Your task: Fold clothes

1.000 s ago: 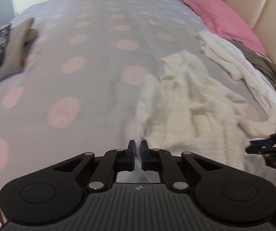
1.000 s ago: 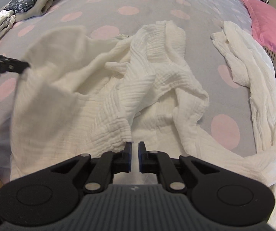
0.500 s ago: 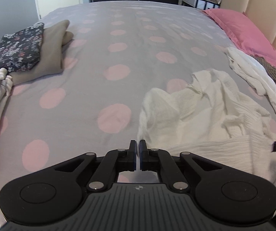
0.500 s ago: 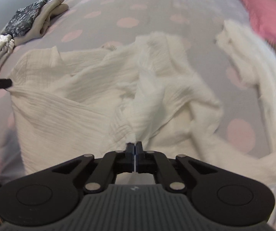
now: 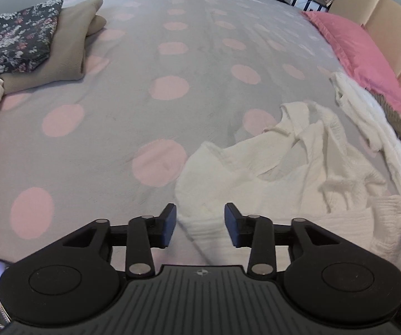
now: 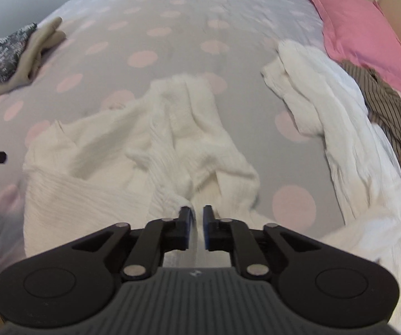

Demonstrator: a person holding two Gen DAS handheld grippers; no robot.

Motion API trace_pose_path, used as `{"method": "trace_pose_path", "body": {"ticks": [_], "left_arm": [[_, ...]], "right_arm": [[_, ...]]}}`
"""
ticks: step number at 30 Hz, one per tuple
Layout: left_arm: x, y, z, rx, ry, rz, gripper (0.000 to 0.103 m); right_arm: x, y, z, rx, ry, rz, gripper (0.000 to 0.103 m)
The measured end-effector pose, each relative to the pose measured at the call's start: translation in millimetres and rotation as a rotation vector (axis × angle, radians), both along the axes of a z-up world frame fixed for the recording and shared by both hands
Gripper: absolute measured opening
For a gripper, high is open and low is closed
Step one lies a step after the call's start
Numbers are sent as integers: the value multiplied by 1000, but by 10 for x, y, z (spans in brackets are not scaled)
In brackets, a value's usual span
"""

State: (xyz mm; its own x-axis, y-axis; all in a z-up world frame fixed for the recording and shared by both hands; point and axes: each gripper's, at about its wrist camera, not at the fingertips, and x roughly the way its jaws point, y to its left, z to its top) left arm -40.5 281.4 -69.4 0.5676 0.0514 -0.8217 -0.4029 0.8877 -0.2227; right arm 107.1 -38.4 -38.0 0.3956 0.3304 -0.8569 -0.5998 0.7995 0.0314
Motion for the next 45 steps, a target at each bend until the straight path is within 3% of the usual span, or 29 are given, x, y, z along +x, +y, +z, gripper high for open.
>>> {"method": "trace_pose_path", "body": {"ticks": [3,5,7,12,16,27,30,31,32,34,37,40,45], "left_arm": [[-59,27,46,18,-161,50,37],[-35,44,60,58,-189,54,37],[36,97,24,60,-157,67,37],[199,254,-183,6,-36,79,37],[242,299,-382,-7,42,74,37],[304,308,-694,-50,137,62,37],[297,292,-713,-49,141,60,37],[292,282,-705,-48,138,61,33],[285,265,-690,-47,132,60,28],[273,232,-659,-45,121,58,8],[249,180,-590,-23,97,60,1],[194,167,-436,8,48,80,0],[29,188,66,65,-92,111,0]], "right_arm": [[89,134,61,73,-89,0,15],[163,228,92,97,-150,-10,15],[305,355,76,67,-156,-18,16],[758,628,-16,21,-66,-26,17],[1048,895,-151,2,-43,-20,34],[1527,1543,-710,-74,-11,42,46],[1528,1458,-779,-58,11,32,35],[1516,1417,-779,-58,5,25,18],[1496,1359,-760,-57,-6,18,12],[1471,1219,-672,-47,-39,-6,7],[1397,1006,-445,-83,-140,-48,6],[1317,779,-164,-136,-243,-98,5],[1122,334,384,-145,-377,-180,5]]}}
